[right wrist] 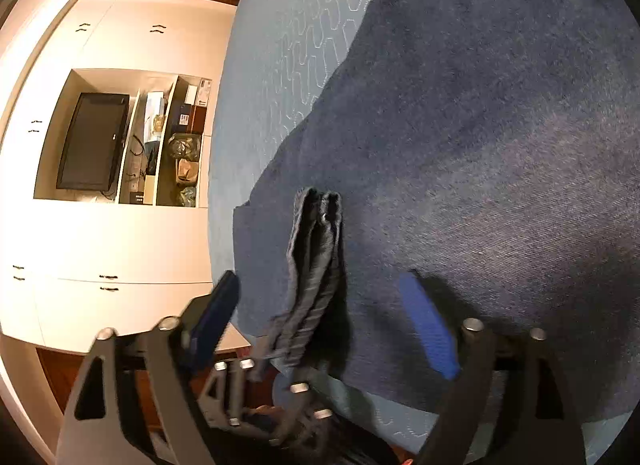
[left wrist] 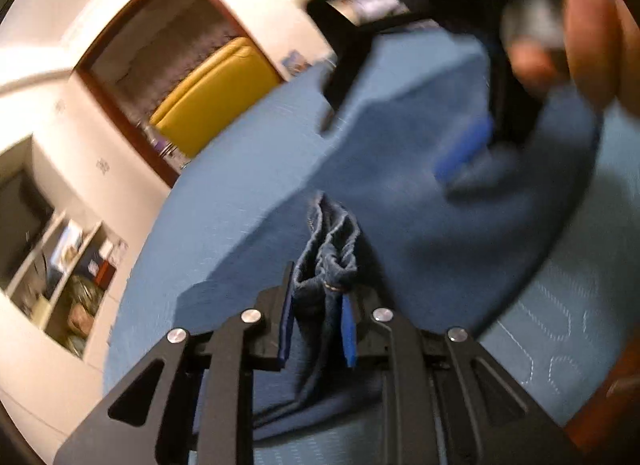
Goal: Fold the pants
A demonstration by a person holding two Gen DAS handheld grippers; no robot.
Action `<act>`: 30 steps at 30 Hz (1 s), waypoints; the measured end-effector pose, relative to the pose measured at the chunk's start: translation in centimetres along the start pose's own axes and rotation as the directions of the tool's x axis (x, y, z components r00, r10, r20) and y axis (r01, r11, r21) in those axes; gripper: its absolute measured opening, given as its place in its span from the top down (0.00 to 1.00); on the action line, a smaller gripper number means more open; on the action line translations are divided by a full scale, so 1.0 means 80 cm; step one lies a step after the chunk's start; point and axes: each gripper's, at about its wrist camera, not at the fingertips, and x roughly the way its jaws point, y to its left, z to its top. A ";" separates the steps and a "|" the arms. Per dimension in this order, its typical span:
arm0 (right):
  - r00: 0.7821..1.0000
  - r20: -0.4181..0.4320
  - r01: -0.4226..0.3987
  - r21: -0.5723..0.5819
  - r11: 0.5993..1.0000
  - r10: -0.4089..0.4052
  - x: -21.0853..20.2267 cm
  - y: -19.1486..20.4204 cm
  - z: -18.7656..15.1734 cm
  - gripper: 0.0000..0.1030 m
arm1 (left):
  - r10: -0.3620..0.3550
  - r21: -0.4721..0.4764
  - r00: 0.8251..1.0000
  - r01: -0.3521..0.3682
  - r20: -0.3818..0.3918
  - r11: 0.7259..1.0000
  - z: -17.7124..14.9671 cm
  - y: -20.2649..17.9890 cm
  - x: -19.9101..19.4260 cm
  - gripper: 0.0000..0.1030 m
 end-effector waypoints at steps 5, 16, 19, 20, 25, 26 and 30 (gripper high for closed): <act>0.989 -0.129 -0.066 0.072 0.995 0.074 0.046 0.019 0.000 0.15 | -0.015 -0.064 1.000 0.015 0.008 0.998 0.001 0.035 -0.006 0.81; 0.982 -0.187 0.001 -0.076 0.997 -0.015 0.115 0.073 0.042 0.58 | 0.033 0.012 0.999 -0.034 0.021 0.999 -0.005 -0.003 -0.055 0.83; 0.984 -0.164 0.030 -0.197 0.980 -0.064 0.103 0.103 0.050 0.88 | 0.094 0.036 0.994 -0.096 0.051 0.995 0.013 -0.009 -0.063 0.83; 0.988 -0.134 0.045 -0.253 0.966 -0.081 0.085 0.116 0.051 0.89 | 0.101 0.044 0.993 -0.104 0.066 0.994 0.019 -0.013 -0.066 0.83; 0.988 -0.054 0.128 -0.249 0.960 -0.146 0.024 0.084 0.068 0.89 | 0.043 0.112 0.993 -0.056 0.113 0.992 0.056 -0.077 -0.059 0.83; 0.986 -0.046 0.146 -0.238 0.960 -0.161 0.019 0.069 0.072 0.89 | 0.026 0.125 0.994 -0.038 0.103 0.991 0.057 -0.091 -0.052 0.84; 0.976 -0.056 0.192 -0.245 0.950 -0.212 0.025 0.012 0.077 0.89 | -0.012 0.192 0.999 0.002 0.049 0.981 0.048 -0.146 -0.026 0.84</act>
